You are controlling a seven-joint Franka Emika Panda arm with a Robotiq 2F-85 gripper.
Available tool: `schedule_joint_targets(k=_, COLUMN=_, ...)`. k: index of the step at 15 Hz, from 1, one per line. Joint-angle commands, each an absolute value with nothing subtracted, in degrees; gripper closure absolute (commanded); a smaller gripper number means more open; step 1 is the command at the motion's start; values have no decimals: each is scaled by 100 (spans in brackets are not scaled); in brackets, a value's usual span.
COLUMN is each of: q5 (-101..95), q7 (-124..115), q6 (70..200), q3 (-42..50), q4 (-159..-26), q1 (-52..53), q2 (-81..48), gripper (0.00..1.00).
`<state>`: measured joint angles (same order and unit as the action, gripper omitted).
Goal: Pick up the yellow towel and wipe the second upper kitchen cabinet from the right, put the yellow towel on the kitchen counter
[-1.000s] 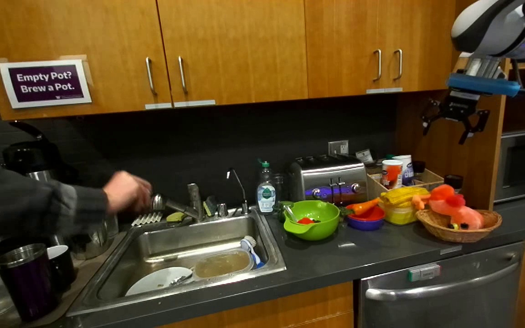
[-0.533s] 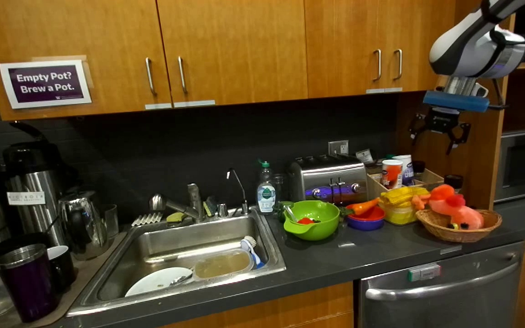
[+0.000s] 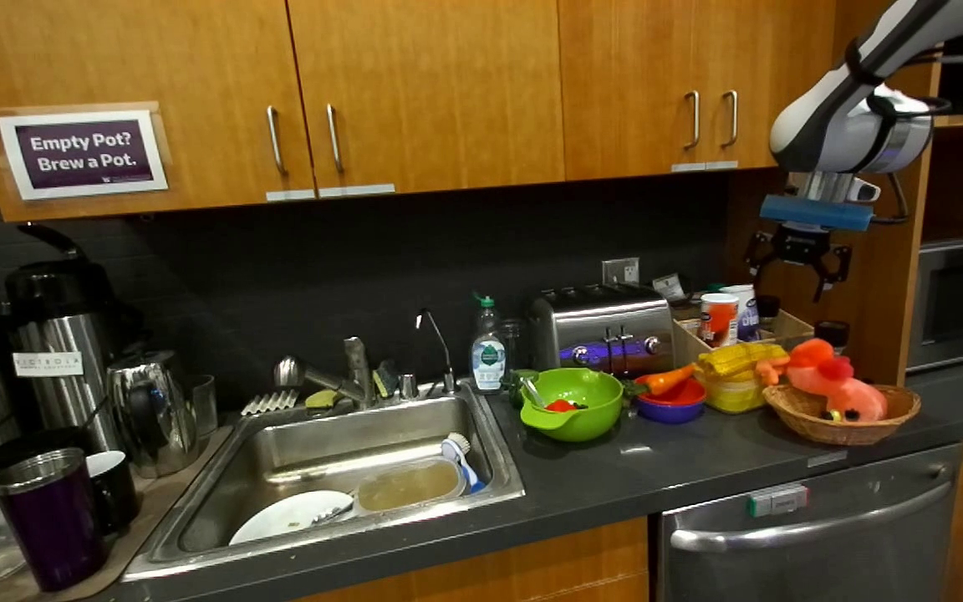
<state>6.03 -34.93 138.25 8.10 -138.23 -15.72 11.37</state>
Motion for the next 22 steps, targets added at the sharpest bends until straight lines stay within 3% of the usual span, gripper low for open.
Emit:
schedule_joint_targets(k=1, q5=500, q7=-3624, q6=13665, q3=866, q4=-13576, q1=-1567, q2=873, gripper=0)
schedule_joint_targets(k=20, q5=789, q7=-3505, q6=14106, q3=744, q4=-13913, q1=-1049, q2=115, gripper=0)
schedule_joint_targets(k=21, q5=824, q7=-3457, q6=14318, q3=739, q4=-13947, q1=-1003, q2=83, gripper=1)
schedule_joint_targets(k=22, q5=1061, q7=-3328, q6=14702, q3=735, q4=-13969, q1=-949, q2=48, gripper=9)
